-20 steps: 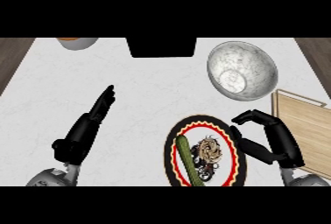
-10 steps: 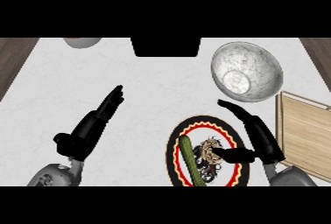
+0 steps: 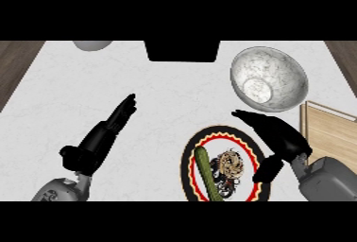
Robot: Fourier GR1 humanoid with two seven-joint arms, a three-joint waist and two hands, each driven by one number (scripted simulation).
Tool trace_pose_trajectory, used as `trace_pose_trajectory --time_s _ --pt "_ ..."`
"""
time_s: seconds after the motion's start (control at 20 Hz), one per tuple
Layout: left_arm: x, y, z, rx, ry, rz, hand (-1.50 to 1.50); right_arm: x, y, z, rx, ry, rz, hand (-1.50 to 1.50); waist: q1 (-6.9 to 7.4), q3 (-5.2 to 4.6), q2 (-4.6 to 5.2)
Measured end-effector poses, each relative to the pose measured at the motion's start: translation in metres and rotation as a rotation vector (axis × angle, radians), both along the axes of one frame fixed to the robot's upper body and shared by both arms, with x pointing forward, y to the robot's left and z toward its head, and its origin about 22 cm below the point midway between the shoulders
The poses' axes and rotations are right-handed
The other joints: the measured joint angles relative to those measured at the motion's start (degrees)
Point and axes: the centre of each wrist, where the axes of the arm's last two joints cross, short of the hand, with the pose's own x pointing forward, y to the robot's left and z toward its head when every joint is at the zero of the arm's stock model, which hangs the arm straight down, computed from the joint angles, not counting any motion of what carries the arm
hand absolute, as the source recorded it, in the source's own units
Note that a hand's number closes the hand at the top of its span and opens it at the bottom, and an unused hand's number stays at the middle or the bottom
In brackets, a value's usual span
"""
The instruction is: Pick the cupcake from the plate and place it in the bowl
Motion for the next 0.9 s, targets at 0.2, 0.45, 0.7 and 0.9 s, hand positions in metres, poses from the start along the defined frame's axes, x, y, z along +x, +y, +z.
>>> trace_pose_trajectory --time_s 0.2,0.45,0.7,0.9 --pt "0.002 0.000 -0.003 0.003 0.000 0.007 0.00 0.003 0.027 0.028 -0.100 0.154 0.027 -1.50 -0.45 0.07 0.03" --pt "0.007 0.003 0.002 -0.002 -0.004 0.010 0.00 0.005 0.057 0.048 -0.136 0.271 0.043 -1.50 -0.71 0.21 0.12" --pt "0.010 0.005 0.002 -0.003 -0.004 0.018 0.00 0.003 0.071 0.049 -0.133 0.297 0.050 -1.50 -0.85 0.29 0.17" --pt "0.010 -0.001 -0.001 0.000 0.003 0.020 0.00 -0.004 0.078 0.046 -0.143 0.289 0.061 -1.50 -0.99 0.31 0.18"
